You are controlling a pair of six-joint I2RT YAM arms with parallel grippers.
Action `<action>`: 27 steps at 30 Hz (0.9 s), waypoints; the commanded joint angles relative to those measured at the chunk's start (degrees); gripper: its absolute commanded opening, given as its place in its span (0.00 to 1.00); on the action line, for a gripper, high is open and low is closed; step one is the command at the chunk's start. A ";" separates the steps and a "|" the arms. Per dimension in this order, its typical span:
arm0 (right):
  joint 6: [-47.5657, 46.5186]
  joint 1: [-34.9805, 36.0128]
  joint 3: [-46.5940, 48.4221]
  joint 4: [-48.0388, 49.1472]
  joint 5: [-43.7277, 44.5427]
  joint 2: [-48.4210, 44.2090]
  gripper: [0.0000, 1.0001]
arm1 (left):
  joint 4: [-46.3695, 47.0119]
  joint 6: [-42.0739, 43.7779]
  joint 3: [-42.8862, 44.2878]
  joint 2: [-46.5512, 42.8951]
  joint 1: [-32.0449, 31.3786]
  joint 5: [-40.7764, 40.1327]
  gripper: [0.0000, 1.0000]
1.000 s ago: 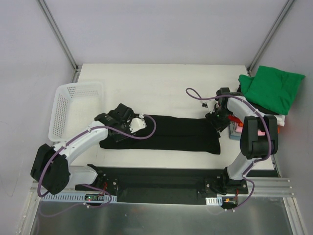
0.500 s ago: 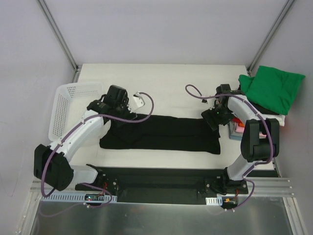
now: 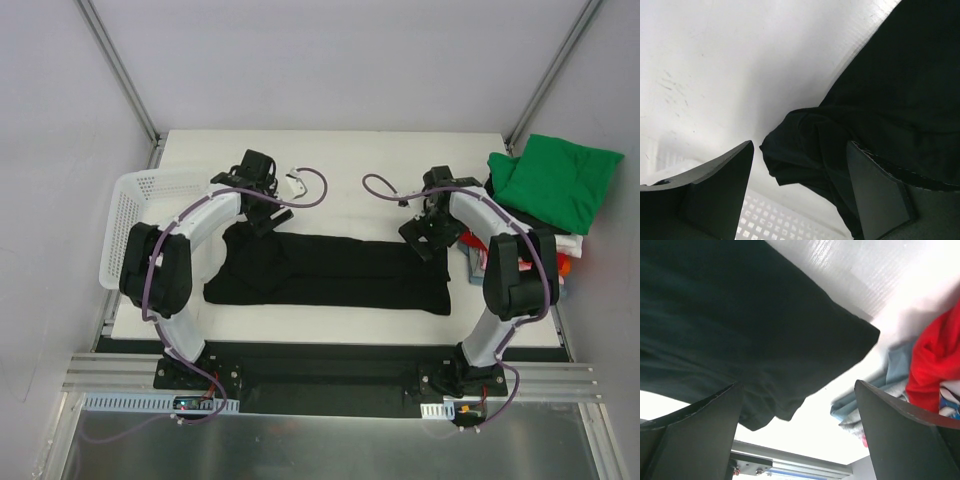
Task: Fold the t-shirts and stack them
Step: Fold the tshirt
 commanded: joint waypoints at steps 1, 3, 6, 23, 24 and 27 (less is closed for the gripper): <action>-0.06 0.42 2.15 0.08 2.12 2.68 0.96 | 0.76 1.11 3.42 2.00 1.07 2.28 0.74; -0.41 0.42 2.42 0.26 2.38 3.65 0.96 | 0.85 1.29 4.03 3.14 1.33 2.19 0.74; -0.41 0.60 2.94 0.43 1.95 5.06 0.97 | 0.85 1.47 4.38 4.29 1.51 2.11 0.74; -0.76 1.48 1.98 2.02 1.77 7.08 0.96 | 0.85 0.68 -1.41 6.05 2.39 2.37 0.52; -0.68 1.48 1.98 2.02 1.77 7.08 0.96 | 0.85 0.68 -1.68 6.05 2.39 2.20 0.44; -0.68 1.39 1.71 2.28 1.77 7.08 0.97 | 0.94 0.68 -2.64 6.40 2.39 2.37 0.25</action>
